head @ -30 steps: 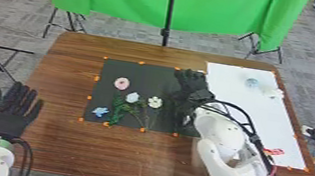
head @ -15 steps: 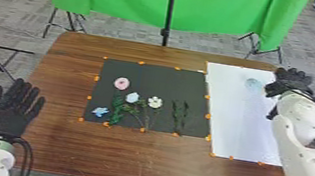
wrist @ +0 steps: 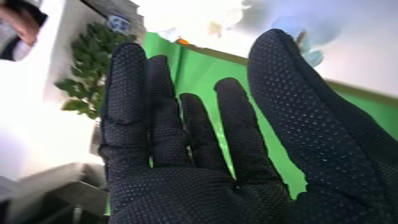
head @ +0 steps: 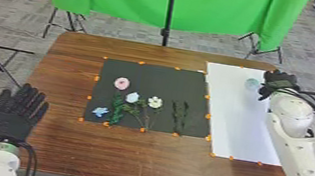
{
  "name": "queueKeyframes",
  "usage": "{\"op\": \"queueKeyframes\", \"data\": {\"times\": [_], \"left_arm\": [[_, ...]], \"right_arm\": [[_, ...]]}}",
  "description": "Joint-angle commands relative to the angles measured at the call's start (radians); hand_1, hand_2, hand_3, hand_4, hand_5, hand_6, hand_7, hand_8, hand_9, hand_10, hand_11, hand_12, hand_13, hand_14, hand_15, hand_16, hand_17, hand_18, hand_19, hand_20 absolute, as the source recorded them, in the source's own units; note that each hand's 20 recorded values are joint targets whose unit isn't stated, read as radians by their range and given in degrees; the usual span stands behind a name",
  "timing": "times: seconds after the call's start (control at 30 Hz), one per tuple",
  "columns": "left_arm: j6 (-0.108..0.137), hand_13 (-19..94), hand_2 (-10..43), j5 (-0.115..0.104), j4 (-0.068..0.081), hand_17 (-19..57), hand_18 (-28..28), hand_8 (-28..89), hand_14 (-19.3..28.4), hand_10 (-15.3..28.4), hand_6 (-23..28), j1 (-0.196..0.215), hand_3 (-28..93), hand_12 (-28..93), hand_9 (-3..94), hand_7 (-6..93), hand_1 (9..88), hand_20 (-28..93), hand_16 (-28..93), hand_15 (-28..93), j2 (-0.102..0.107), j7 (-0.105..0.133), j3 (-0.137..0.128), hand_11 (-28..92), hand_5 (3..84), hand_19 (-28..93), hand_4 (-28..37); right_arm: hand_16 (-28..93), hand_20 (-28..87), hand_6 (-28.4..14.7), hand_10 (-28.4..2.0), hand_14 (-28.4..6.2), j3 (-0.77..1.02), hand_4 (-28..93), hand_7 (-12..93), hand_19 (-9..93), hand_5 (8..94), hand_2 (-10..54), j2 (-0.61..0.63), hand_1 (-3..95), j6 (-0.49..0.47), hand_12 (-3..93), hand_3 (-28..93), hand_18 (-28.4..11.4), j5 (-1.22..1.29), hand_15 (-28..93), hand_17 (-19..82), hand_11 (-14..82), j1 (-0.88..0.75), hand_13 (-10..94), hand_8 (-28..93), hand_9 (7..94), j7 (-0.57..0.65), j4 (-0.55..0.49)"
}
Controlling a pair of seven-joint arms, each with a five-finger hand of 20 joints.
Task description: Arrange flowers
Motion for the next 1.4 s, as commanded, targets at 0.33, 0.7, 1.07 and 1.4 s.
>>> {"op": "queueKeyframes", "data": {"times": [0.33, 0.7, 1.07, 1.4], "left_arm": [[-0.022, 30, 16.9, 0.033, -0.004, -3.8, 13.8, -11, 15.2, 14.6, 9.0, 0.027, 74, 14, 41.2, 20.4, 29.1, 18, -5, 50, -0.008, -0.015, 0.003, 30, 47.0, 36, -28.3], [-0.026, 30, 16.9, 0.028, -0.002, -3.9, 13.9, -11, 15.2, 14.5, 9.1, 0.028, 74, 14, 40.6, 20.5, 29.1, 18, -5, 50, -0.009, -0.017, 0.000, 30, 47.2, 35, -28.3], [-0.033, 28, 16.5, 0.019, -0.013, -4.0, 13.9, -11, 14.9, 14.4, 9.0, 0.045, 75, 14, 38.8, 20.2, 29.0, 18, -5, 50, 0.000, -0.004, -0.021, 30, 46.9, 35, -28.3], [-0.041, 26, 16.3, 0.034, -0.003, -4.2, 13.9, -11, 14.4, 14.4, 9.0, 0.009, 75, 14, 36.8, 20.0, 29.0, 18, -5, 49, 0.011, -0.031, -0.009, 30, 46.5, 35, -28.3]], "right_arm": [[13, 24, -6.0, -19.5, -15.2, -0.001, -28, 14, 74, 41.1, -9.5, -0.031, 51.9, -0.055, 9.1, 82, -21.9, 0.035, 31, 31, 9.5, 0.016, 40, -12, 32.1, 0.169, 0.084], [41, -1, -2.4, -11.1, -4.4, 0.004, -28, 28, 89, 69.3, -9.5, -0.012, 70.9, 0.169, 39.7, 63, -2.7, 0.057, 23, 52, 8.8, -0.024, 76, 4, 78.5, 0.181, 0.094], [44, 2, -2.7, -11.9, -4.8, -0.181, -28, 30, 89, 71.7, -9.5, 0.039, 71.0, 0.362, 44.9, 65, -2.9, 0.299, 24, 52, 10.7, 0.039, 77, 7, 80.7, 0.171, -0.220], [41, 2, -4.0, -13.0, -6.0, -0.386, -28, 27, 91, 68.4, -9.5, -0.045, 69.8, 0.241, 42.8, 66, -3.8, 0.339, 26, 48, 9.5, 0.103, 72, 5, 76.8, -0.035, -0.301]]}}
